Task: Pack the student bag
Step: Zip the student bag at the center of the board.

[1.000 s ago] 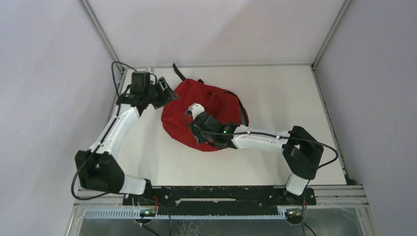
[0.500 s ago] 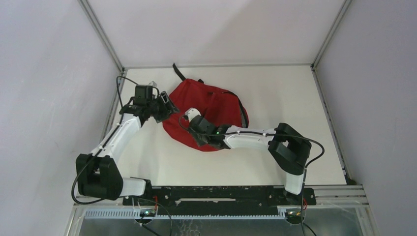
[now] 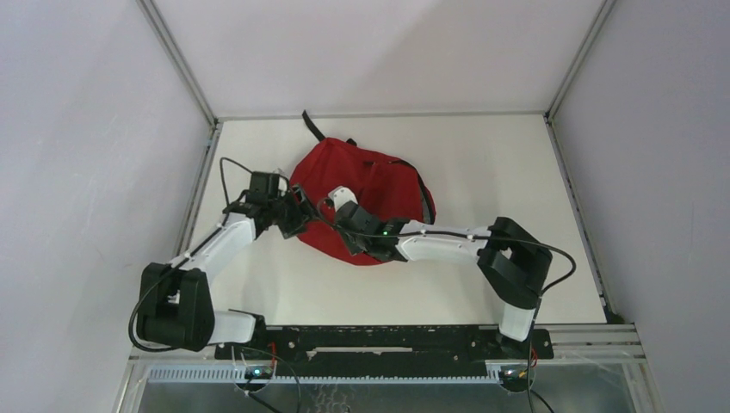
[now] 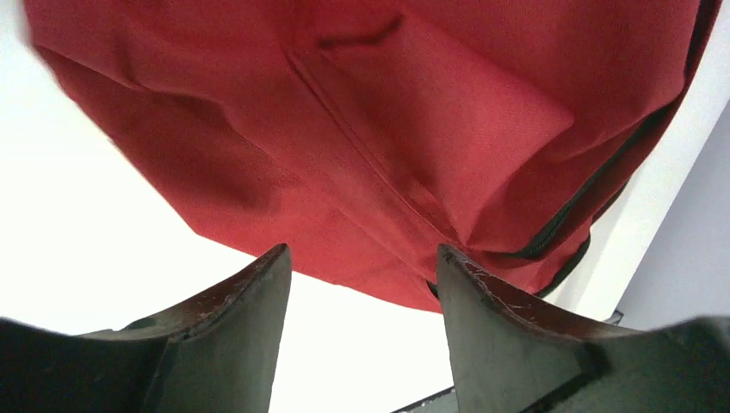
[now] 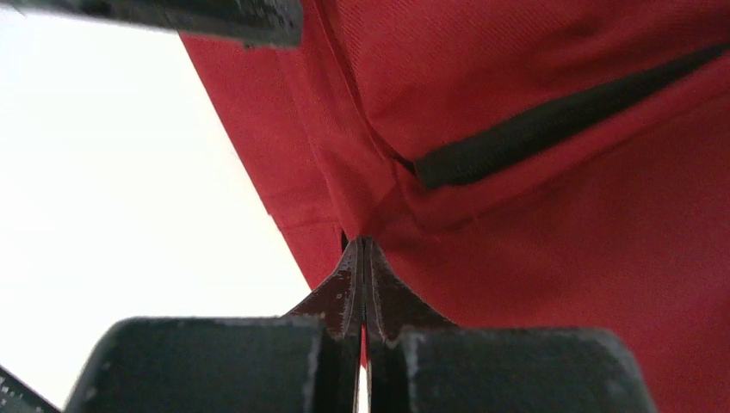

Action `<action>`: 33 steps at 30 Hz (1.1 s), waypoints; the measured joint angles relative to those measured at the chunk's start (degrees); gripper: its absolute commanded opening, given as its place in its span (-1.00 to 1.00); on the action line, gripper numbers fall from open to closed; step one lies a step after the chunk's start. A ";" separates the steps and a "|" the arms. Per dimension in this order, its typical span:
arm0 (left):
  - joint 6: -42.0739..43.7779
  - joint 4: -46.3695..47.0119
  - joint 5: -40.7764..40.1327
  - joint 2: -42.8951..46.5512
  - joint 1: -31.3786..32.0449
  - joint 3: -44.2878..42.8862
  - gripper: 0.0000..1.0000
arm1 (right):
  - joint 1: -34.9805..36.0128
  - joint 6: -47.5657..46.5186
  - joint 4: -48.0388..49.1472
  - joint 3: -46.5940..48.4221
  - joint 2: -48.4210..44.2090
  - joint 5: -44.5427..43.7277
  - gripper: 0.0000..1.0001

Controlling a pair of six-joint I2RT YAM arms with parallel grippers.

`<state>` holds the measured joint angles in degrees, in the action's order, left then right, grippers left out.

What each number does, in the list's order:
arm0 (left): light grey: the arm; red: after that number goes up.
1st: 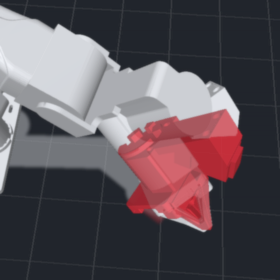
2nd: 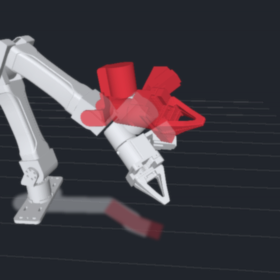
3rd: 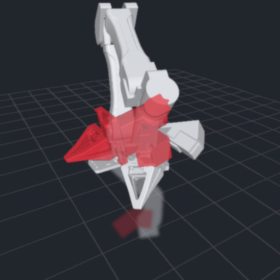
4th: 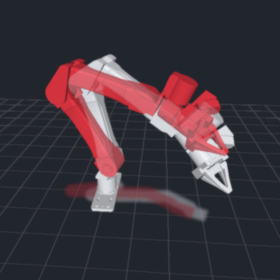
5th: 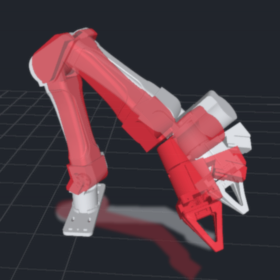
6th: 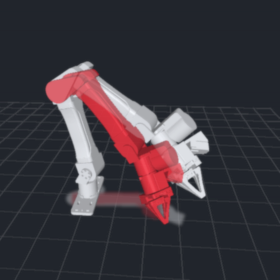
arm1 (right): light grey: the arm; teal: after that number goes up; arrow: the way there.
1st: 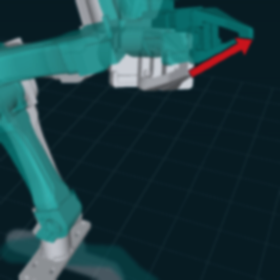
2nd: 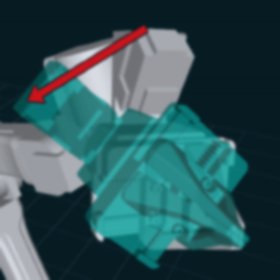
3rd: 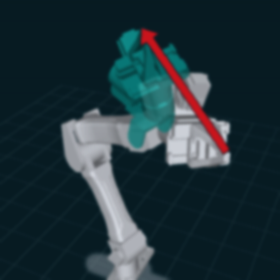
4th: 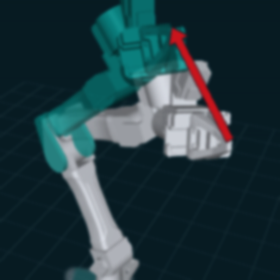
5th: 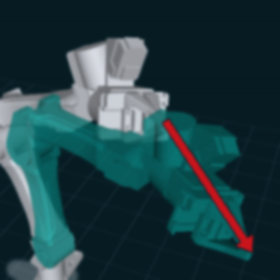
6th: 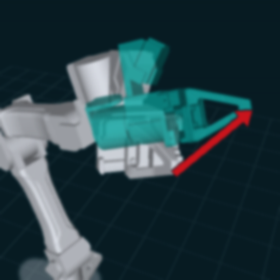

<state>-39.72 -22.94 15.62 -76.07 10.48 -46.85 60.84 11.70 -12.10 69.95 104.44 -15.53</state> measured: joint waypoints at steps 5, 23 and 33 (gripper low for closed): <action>-2.99 2.89 0.11 -0.39 4.48 2.14 0.37 | 0.07 1.68 -0.04 -4.35 -5.92 -0.31 -1.00; -7.98 9.81 -0.68 -9.03 7.02 2.38 -1.00 | 1.95 7.06 0.48 -14.01 -14.25 -2.73 -1.00; -7.82 5.29 -1.44 -7.28 2.89 1.01 -1.00 | 1.36 12.70 1.25 -23.58 -21.66 -6.12 -1.00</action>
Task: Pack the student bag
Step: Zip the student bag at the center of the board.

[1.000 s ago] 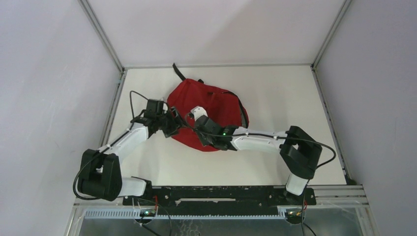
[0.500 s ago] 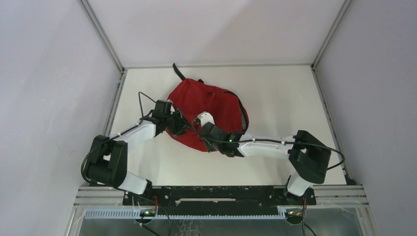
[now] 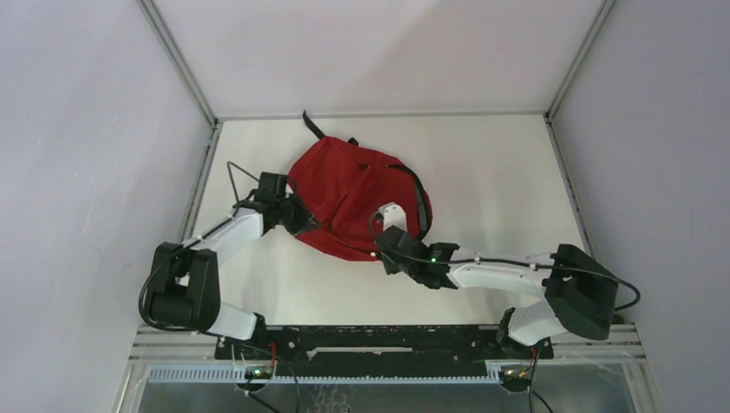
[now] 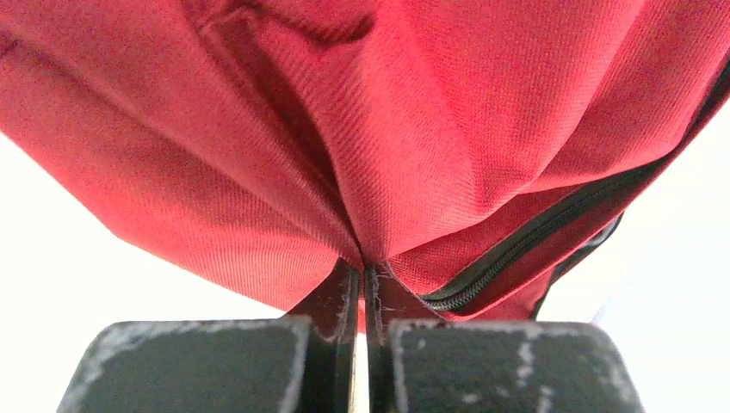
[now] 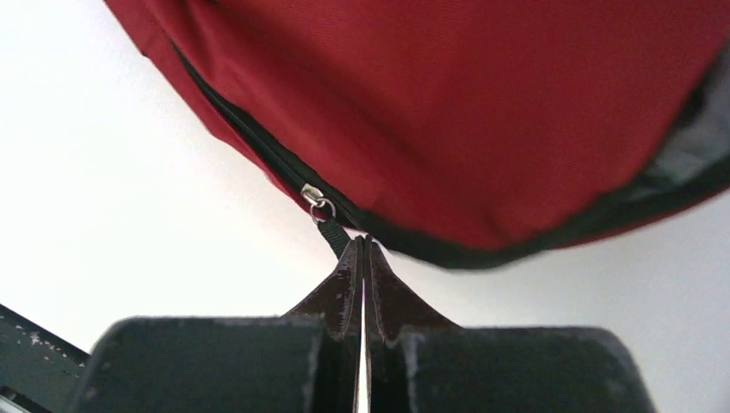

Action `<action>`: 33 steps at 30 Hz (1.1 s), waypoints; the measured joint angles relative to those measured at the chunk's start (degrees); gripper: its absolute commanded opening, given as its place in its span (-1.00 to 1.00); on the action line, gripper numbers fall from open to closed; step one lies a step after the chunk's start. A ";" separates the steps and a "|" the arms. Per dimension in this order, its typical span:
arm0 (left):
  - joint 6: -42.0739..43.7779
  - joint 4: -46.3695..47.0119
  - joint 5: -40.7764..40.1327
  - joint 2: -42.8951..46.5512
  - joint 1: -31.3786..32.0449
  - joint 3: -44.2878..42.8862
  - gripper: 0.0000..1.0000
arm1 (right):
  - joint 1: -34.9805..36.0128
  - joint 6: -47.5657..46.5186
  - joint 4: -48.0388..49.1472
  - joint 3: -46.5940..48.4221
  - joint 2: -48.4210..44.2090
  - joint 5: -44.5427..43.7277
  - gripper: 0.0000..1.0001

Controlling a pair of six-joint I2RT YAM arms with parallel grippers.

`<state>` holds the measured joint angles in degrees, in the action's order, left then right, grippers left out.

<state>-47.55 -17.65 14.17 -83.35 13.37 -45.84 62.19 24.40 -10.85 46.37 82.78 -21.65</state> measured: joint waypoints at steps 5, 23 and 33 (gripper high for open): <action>0.37 -2.60 -0.50 3.02 -5.46 0.00 -1.00 | -1.92 3.26 0.24 -4.17 -5.14 -0.79 -1.00; 10.34 -8.74 -6.69 8.66 -13.64 -4.46 0.65 | -22.51 8.04 6.88 -12.72 -11.08 8.11 -1.00; 20.33 -14.58 -18.51 18.86 10.05 -9.68 0.64 | -19.71 9.29 7.65 -12.68 -14.75 16.74 -0.47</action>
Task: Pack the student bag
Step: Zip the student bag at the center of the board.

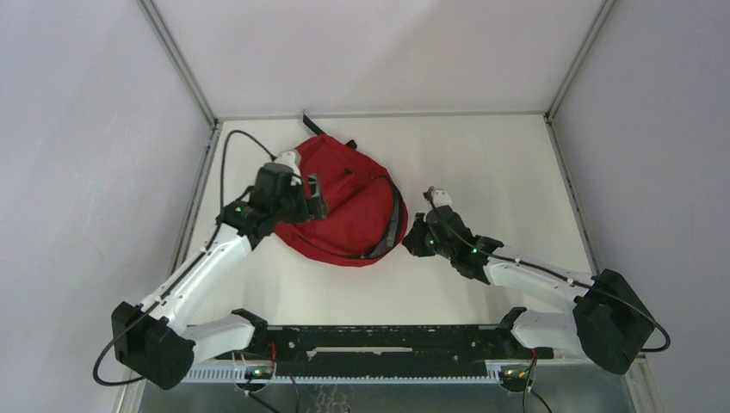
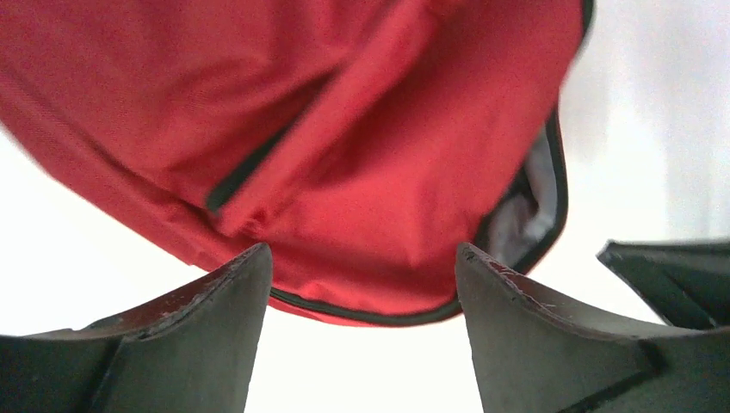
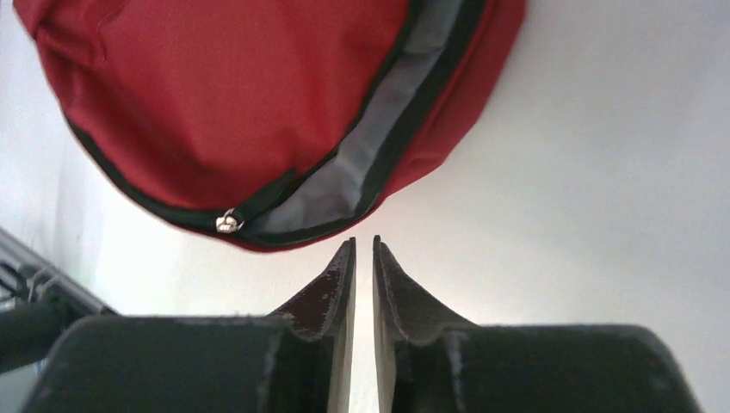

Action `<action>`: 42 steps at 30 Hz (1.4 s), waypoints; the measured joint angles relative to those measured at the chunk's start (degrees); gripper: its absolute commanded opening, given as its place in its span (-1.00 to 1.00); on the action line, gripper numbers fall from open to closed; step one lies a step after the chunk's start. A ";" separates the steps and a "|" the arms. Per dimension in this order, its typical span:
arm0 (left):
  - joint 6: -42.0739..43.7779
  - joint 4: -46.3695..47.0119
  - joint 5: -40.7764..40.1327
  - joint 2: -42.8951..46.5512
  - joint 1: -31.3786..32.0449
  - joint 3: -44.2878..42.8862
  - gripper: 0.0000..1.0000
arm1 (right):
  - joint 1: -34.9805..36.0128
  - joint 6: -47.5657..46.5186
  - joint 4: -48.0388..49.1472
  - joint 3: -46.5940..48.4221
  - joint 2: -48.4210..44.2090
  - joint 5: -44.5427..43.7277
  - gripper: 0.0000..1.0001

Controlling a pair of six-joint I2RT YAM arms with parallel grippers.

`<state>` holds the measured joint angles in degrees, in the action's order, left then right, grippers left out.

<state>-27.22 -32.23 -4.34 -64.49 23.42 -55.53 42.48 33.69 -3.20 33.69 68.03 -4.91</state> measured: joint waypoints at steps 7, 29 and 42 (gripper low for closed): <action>0.87 -2.08 2.01 -5.20 11.82 0.17 0.58 | 3.21 2.95 0.57 1.33 3.43 5.62 -0.32; -27.10 1.64 2.71 0.22 12.79 14.73 0.76 | 5.22 19.76 4.26 9.22 20.22 10.19 -0.04; -27.32 2.34 4.52 2.03 12.79 20.24 0.68 | 5.18 21.84 8.96 9.25 25.07 11.65 -0.37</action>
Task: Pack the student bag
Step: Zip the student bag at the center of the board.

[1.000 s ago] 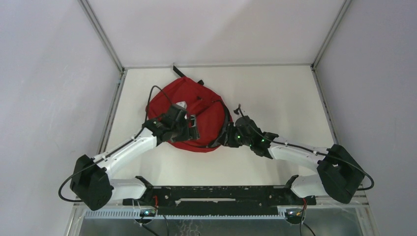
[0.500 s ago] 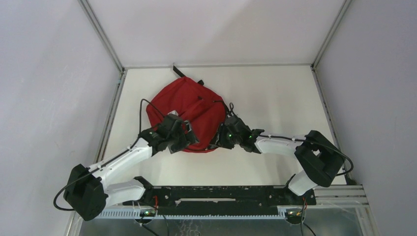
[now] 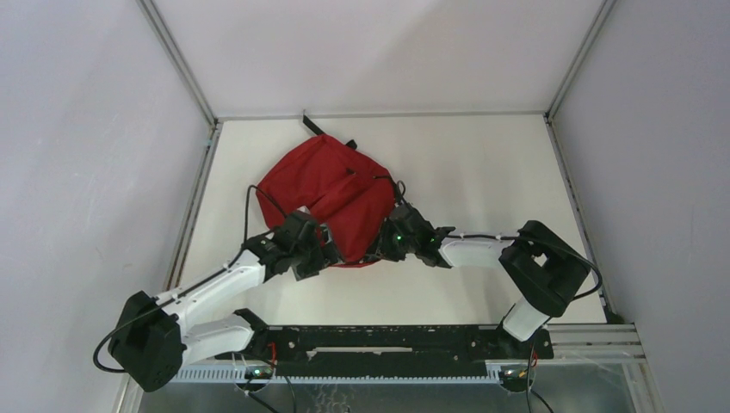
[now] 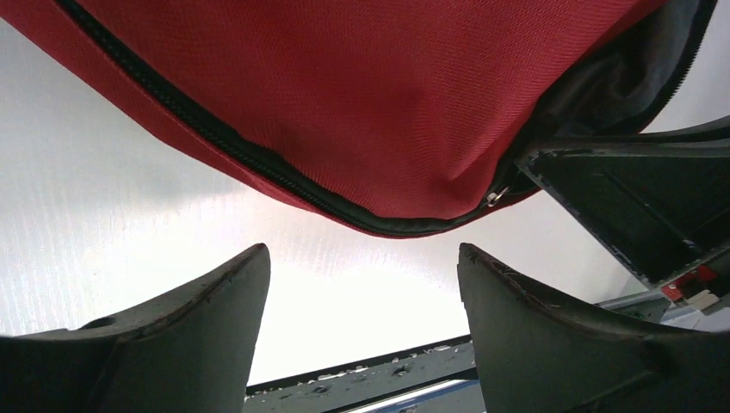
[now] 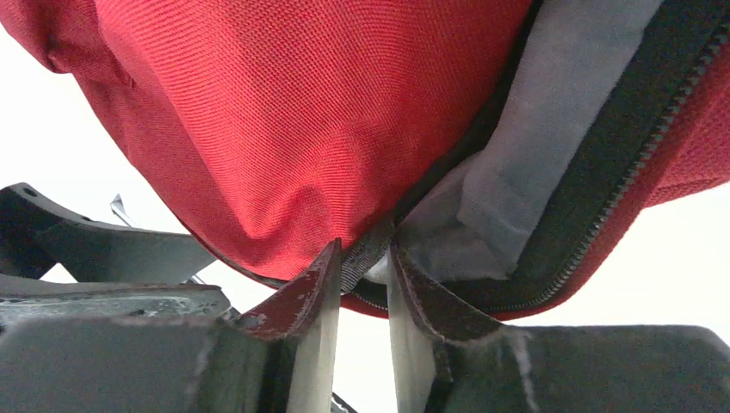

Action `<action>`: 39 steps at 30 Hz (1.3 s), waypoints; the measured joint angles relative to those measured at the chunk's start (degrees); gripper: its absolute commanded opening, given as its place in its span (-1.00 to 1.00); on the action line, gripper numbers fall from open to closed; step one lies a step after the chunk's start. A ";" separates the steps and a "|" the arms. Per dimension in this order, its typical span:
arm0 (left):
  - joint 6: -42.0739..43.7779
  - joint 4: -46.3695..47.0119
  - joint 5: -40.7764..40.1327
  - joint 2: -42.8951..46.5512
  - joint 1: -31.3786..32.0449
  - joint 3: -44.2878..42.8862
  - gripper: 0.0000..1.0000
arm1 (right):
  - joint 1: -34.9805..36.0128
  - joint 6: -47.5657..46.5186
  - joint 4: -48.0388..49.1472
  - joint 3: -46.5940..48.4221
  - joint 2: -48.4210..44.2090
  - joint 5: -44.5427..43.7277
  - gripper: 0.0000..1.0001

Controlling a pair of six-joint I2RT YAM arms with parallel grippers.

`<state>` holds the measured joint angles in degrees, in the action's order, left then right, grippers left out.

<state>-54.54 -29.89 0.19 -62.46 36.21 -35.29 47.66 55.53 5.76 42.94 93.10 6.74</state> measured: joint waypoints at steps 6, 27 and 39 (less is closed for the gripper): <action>-0.09 1.46 0.68 -0.04 0.00 2.16 0.69 | 0.00 0.44 1.03 0.00 0.04 -0.11 -0.70; -0.24 5.60 -1.33 -1.73 -2.12 3.37 -1.00 | 2.08 1.20 0.46 -3.02 -5.81 -6.49 -1.00; 1.16 6.86 -1.29 -1.70 -2.23 3.37 -1.00 | 2.21 1.60 0.48 -5.40 -9.90 -11.34 -1.00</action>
<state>-53.39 -23.03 -1.10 -64.16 33.98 -31.92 49.87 57.12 6.24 37.54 83.20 -4.60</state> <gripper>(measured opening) 0.004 0.006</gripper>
